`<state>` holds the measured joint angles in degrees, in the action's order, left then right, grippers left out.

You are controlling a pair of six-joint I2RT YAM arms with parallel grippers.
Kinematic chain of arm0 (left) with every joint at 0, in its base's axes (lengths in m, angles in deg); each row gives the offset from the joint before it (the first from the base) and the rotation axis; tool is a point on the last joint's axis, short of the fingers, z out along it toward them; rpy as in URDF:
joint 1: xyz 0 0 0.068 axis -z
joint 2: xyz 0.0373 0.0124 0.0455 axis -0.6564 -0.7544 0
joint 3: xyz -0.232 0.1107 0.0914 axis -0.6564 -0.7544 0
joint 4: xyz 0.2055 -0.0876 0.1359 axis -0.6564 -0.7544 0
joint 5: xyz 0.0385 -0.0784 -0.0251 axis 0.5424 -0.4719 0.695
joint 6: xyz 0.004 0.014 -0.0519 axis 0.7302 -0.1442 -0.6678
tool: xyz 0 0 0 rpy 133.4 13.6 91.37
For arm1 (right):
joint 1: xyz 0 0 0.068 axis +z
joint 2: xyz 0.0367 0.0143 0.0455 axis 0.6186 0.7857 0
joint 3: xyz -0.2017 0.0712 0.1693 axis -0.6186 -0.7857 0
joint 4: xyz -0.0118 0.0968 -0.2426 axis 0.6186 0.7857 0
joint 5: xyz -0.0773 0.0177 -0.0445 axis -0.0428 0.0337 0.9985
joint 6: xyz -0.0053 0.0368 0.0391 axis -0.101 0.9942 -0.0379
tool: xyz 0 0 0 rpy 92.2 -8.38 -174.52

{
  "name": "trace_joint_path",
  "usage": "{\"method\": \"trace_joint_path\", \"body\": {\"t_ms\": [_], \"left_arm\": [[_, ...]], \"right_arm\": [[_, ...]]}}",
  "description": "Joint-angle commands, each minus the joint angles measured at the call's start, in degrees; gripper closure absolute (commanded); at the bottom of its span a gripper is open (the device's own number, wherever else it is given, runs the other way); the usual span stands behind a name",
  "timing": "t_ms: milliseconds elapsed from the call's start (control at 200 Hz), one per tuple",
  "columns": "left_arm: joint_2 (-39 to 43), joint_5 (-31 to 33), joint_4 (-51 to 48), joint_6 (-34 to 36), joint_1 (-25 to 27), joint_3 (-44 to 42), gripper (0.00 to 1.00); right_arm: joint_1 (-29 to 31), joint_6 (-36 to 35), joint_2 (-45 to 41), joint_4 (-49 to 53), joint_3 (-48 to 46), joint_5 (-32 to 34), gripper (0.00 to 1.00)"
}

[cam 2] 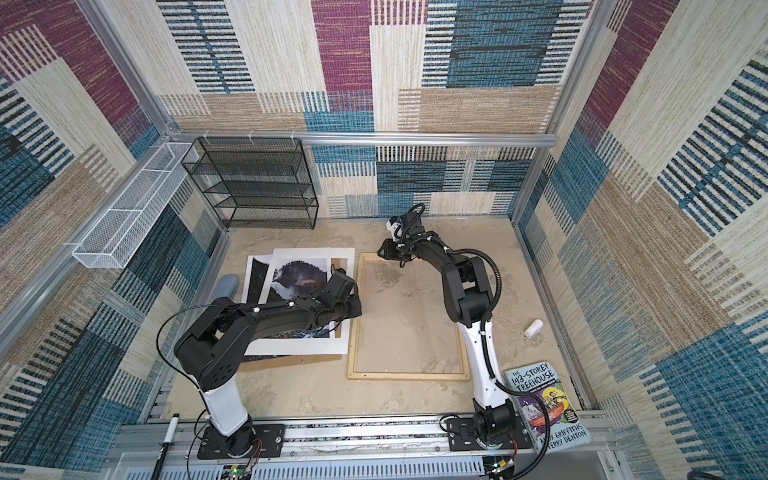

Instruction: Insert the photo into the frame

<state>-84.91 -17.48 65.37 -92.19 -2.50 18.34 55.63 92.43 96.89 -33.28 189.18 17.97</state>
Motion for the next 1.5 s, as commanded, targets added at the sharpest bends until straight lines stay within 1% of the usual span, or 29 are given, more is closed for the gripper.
{"method": "trace_joint_path", "body": {"t_ms": [0, 320, 746, 1152, 1497], "left_arm": [[-0.30, -1.11, -5.92, -1.15, 0.06, -0.21, 0.79], [-0.39, -1.27, -5.92, -1.11, 0.15, -0.12, 0.79], [-1.10, -2.65, -5.28, -0.17, 0.41, 0.66, 0.79], [-1.46, -3.13, -5.30, 0.36, 0.50, 1.24, 0.79], [-1.96, -3.57, -5.30, 0.54, 0.50, 1.65, 0.79]], "right_arm": [[0.21, -0.45, -0.64, 3.39, -1.25, 1.10, 0.63], [0.21, -0.36, -0.73, 3.20, -1.50, 1.05, 0.63], [1.00, 1.00, 1.06, 0.96, 0.73, -4.93, 0.64], [2.87, 3.00, 3.87, 0.14, 4.39, -7.88, 0.70], [3.77, 4.65, 5.33, -0.77, 5.88, -9.01, 0.73]]}}
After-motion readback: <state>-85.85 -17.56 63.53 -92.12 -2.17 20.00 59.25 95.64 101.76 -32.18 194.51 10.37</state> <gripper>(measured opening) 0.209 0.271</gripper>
